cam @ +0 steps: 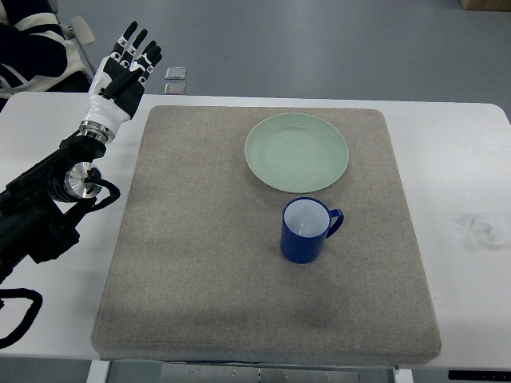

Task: Place cup left of plate with left hand
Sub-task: 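Reach the left hand forward over the pad toward the blue mug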

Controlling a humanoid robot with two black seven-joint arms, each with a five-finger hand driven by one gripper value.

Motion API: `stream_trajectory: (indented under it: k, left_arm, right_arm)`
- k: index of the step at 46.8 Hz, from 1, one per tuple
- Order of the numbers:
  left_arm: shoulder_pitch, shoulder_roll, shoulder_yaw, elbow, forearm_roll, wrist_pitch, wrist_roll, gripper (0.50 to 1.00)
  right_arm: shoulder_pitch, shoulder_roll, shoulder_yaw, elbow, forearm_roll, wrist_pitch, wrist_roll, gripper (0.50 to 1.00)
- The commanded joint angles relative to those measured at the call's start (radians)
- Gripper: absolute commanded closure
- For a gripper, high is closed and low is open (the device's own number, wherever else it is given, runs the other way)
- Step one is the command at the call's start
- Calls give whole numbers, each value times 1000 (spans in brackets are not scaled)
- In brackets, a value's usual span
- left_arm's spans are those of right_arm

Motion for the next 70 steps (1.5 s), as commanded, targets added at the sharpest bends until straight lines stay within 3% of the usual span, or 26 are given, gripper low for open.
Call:
stream_trajectory:
  k: [1,14,29,44,55,70]
  left_arm:
    - [0,2,0,0,0,0,-1,506]
    - [0,8,-12,0,2,0,5,506]
    - [-8,57,215,-93,45,-12,12,508]
    - [-6,209,414,-235,94,-155,12,508]
    - [3,270,431,-247,221,-299,11,508]
    - [5,264,431,-256,425,-299,11,508]
  right_arm:
    - [0,0,0,0,0,0,0,568]
    - [0,0,0,0,0,0,0,568]
    - [0,0,0,0,0,0,0,568]
    - [0,0,0,0,0,0,0,568]
    - [0,0,0,0,0,0,0,568]
    - [0,0,0,0,0,0,0,568]
